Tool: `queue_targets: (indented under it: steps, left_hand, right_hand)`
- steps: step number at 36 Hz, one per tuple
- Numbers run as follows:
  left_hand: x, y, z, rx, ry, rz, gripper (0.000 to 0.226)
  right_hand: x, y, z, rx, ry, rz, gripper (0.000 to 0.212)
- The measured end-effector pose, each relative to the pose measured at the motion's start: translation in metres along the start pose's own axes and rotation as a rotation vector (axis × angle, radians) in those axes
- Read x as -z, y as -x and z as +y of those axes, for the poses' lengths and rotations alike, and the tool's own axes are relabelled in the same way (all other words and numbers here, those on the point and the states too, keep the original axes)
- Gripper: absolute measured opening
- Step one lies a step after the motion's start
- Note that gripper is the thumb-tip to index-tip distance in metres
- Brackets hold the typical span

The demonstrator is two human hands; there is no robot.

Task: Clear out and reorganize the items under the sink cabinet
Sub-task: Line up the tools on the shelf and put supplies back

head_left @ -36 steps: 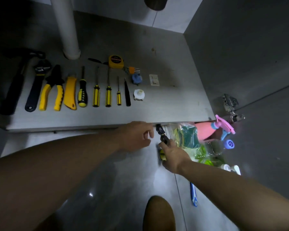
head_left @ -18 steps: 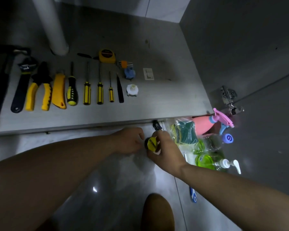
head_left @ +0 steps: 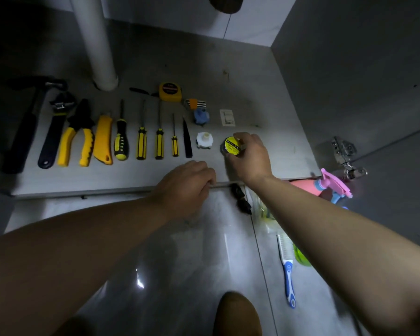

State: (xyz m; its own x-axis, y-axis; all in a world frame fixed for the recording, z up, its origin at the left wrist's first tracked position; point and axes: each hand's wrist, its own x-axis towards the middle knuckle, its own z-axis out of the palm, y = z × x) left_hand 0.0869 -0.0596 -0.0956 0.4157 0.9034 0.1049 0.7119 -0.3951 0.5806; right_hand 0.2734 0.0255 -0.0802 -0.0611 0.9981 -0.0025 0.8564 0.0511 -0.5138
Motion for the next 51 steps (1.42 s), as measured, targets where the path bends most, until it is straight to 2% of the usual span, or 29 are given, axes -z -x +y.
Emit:
queue_targets:
  steps: [3, 8, 10, 13, 16, 20, 22, 25, 29, 32, 36, 40, 44, 47, 51]
  left_hand:
    - [0.002, 0.004, -0.007, -0.045, -0.122, 0.006, 0.029]
    - [0.001, 0.010, -0.015, 0.000, -0.225, -0.054, 0.056]
    - [0.000, 0.010, -0.016, 0.008, -0.258, -0.081, 0.060]
    - [-0.002, 0.009, -0.017, 0.024, -0.265, -0.089, 0.063]
    - [-0.003, 0.009, -0.017, 0.035, -0.255, -0.084, 0.063]
    - [-0.002, 0.009, -0.020, 0.034, -0.242, -0.089, 0.064]
    - [-0.002, 0.010, -0.022, 0.011, -0.274, -0.106, 0.067]
    - [-0.001, 0.011, -0.024, -0.017, -0.332, -0.124, 0.073]
    - [-0.002, 0.012, -0.025, -0.025, -0.362, -0.128, 0.074]
    - [-0.001, 0.011, -0.024, -0.018, -0.360, -0.136, 0.074]
    - [0.004, 0.008, -0.025, -0.011, -0.359, -0.174, 0.072]
    - [0.012, 0.004, -0.026, -0.005, -0.351, -0.246, 0.073]
    - [0.019, -0.002, -0.025, 0.001, -0.356, -0.332, 0.075]
    - [0.023, -0.008, -0.024, 0.013, -0.337, -0.365, 0.072]
    - [0.026, -0.011, -0.029, 0.071, -0.222, -0.404, 0.075]
  right_hand:
    - [-0.006, -0.004, -0.001, -0.011, 0.030, -0.014, 0.052]
    - [-0.006, 0.003, 0.002, -0.005, 0.032, 0.010, 0.049]
    - [-0.004, 0.016, 0.008, 0.010, 0.014, 0.087, 0.037]
    - [-0.004, 0.047, 0.023, 0.024, 0.020, 0.179, 0.003]
    - [-0.008, 0.085, 0.044, -0.013, 0.132, 0.013, 0.021]
    - [-0.016, 0.113, 0.059, -0.024, 0.274, -0.342, 0.017]
    - [-0.022, 0.115, 0.056, -0.093, 0.312, -0.433, 0.027]
    - [-0.034, 0.109, 0.051, -0.198, 0.362, -0.485, 0.043]
    - [-0.051, 0.100, 0.050, -0.290, 0.372, -0.526, 0.047]
    - [-0.057, 0.098, 0.052, -0.305, 0.366, -0.490, 0.048]
    - [-0.054, 0.101, 0.052, -0.233, 0.378, -0.462, 0.029]
    - [-0.037, 0.111, 0.043, -0.097, 0.345, -0.534, 0.016]
    - [-0.002, 0.106, 0.030, 0.041, 0.094, -0.634, 0.016]
    - [0.024, 0.087, 0.017, 0.082, -0.119, -0.539, 0.020]
    - [0.040, 0.038, 0.004, 0.060, -0.258, -0.178, 0.020]
